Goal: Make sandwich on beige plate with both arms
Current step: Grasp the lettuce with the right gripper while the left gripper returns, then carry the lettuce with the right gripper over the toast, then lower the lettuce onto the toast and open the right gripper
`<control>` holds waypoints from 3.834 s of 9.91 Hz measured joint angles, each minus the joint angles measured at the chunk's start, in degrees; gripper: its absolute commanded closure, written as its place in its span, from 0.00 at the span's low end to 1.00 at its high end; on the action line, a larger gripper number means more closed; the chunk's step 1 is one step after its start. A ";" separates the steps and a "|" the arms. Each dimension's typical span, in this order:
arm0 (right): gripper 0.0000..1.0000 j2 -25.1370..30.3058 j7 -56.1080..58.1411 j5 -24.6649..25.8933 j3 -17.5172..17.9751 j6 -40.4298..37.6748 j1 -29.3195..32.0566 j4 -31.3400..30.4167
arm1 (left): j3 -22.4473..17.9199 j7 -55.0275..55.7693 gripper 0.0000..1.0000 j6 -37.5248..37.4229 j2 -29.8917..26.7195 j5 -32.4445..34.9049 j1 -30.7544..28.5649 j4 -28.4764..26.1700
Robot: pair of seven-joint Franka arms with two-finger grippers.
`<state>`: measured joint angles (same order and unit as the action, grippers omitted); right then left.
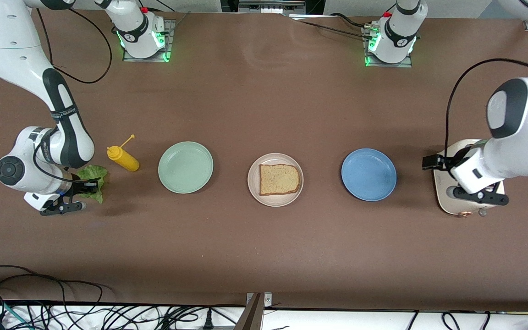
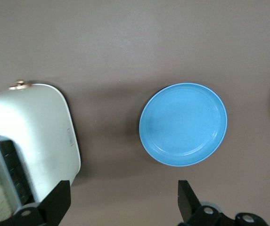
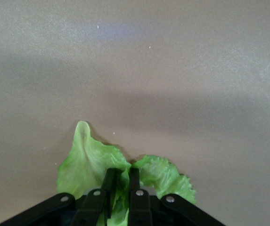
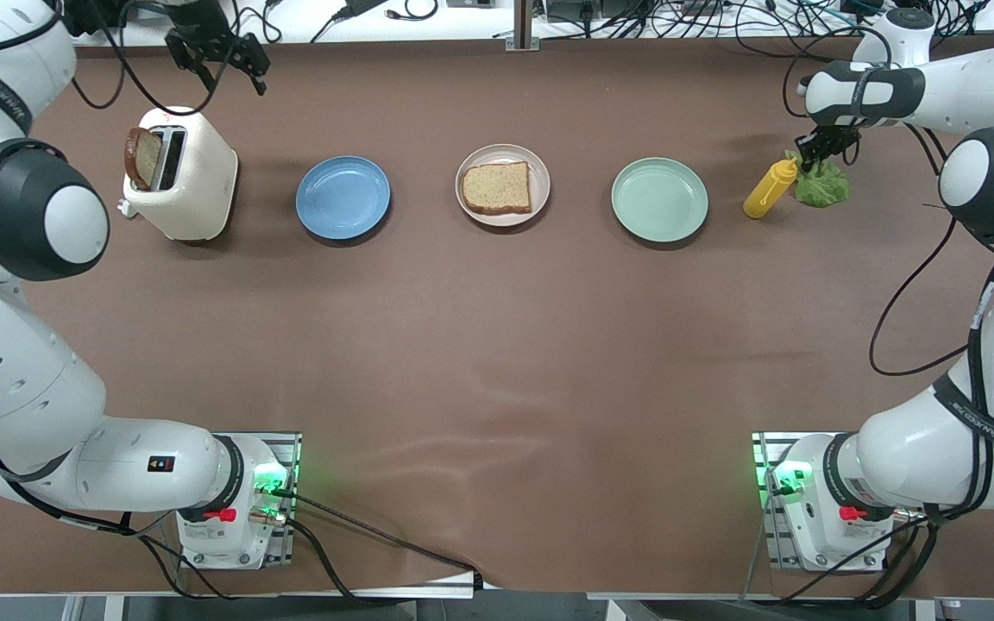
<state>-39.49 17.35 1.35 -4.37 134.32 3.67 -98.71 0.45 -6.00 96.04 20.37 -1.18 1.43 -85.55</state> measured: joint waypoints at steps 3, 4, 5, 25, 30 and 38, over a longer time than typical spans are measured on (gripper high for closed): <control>0.91 0.42 0.64 0.00 0.20 -0.30 -0.10 0.66 | 0.01 0.00 0.00 -0.44 -4.74 0.00 -0.07 0.09; 0.91 1.33 0.64 0.00 0.35 -1.80 -0.17 1.32 | 0.01 0.00 0.00 -0.67 -6.14 0.00 -0.08 0.10; 0.91 2.49 0.64 0.01 0.48 -5.11 -0.23 2.61 | 0.01 0.00 0.00 -1.24 -7.32 0.00 -0.08 0.10; 0.91 -2.18 -74.77 -12.68 5.88 -17.13 -33.15 26.51 | -1.80 0.04 0.00 -4.49 -11.00 0.03 -0.47 0.28; 0.84 -8.97 -92.69 -12.79 5.91 -3.05 -41.84 26.45 | -1.81 0.04 0.00 -4.50 -10.72 0.03 -0.48 0.26; 0.00 -11.24 -94.55 -7.74 4.34 0.50 -43.56 27.91 | -1.81 0.04 0.00 -4.50 -10.55 0.03 -0.48 0.26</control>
<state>-50.73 -77.21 -6.39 -0.03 134.82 -39.89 -70.80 -1.36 -5.96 91.54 9.82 -1.16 0.96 -85.29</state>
